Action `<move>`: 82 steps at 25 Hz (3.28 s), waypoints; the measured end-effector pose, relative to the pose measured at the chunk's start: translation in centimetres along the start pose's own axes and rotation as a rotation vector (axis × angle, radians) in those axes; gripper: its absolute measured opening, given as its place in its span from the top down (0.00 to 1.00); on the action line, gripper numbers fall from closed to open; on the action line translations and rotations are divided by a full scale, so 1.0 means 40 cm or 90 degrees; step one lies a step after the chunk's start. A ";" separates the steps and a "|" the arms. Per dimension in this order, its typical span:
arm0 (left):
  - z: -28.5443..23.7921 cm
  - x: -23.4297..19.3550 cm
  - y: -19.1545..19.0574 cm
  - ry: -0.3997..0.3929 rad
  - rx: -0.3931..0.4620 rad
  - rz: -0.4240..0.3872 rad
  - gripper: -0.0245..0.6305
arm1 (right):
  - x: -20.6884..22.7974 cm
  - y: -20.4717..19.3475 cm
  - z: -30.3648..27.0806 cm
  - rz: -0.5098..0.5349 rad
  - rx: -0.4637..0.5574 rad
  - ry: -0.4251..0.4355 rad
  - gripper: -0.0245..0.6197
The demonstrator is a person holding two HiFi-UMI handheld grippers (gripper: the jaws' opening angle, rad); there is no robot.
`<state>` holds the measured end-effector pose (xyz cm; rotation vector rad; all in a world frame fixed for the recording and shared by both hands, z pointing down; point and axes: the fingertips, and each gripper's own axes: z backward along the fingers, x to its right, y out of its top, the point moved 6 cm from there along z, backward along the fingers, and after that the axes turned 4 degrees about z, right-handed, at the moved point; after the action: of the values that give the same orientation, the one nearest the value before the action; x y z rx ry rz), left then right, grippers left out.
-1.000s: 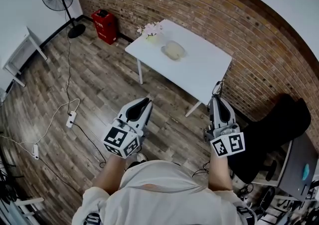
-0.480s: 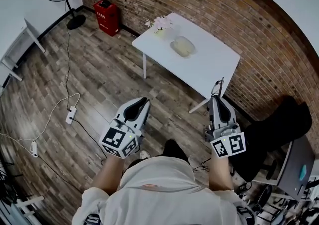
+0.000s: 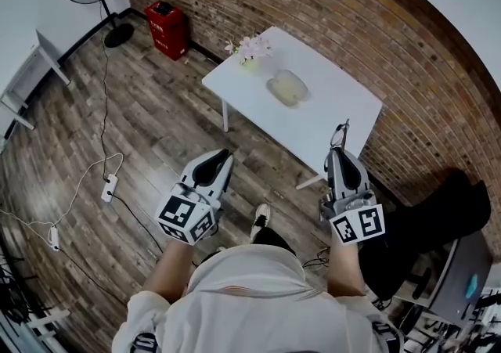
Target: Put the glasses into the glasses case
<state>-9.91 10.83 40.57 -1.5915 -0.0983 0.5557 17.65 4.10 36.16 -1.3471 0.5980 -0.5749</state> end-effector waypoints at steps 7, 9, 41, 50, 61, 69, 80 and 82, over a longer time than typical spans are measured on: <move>-0.261 -0.011 0.067 -0.015 0.001 -0.032 0.89 | 0.223 -0.001 -0.119 -0.005 0.005 -0.003 0.86; -0.331 -0.018 0.076 -0.011 -0.001 -0.033 0.89 | 0.287 -0.008 -0.153 -0.008 0.006 0.000 0.86; -0.937 -0.605 0.164 -0.186 -0.087 -0.030 0.89 | 0.441 -0.209 -0.777 -0.035 -0.103 -0.145 0.86; -0.966 -0.624 0.119 -0.163 -0.121 -0.004 0.89 | 0.478 -0.409 -0.835 -0.026 -0.290 -0.043 0.86; -0.914 -0.590 0.106 -0.083 -0.142 -0.014 0.89 | 0.493 -0.823 -0.884 -0.025 -0.605 0.147 0.86; -0.890 -0.591 0.103 -0.050 -0.144 -0.007 0.89 | 0.461 -0.983 -0.901 -0.006 -0.731 0.235 0.86; -0.866 -0.598 0.098 -0.046 -0.144 0.002 0.89 | 0.443 -0.949 -0.905 0.011 -0.723 0.237 0.69; -0.873 -0.598 0.102 -0.054 -0.139 0.002 0.89 | 0.458 -0.887 -0.917 0.016 -0.677 0.204 0.70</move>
<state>-17.79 -30.86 43.44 -1.7794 -0.2271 0.6325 4.21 -39.38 65.61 -2.2460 1.2854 -0.4558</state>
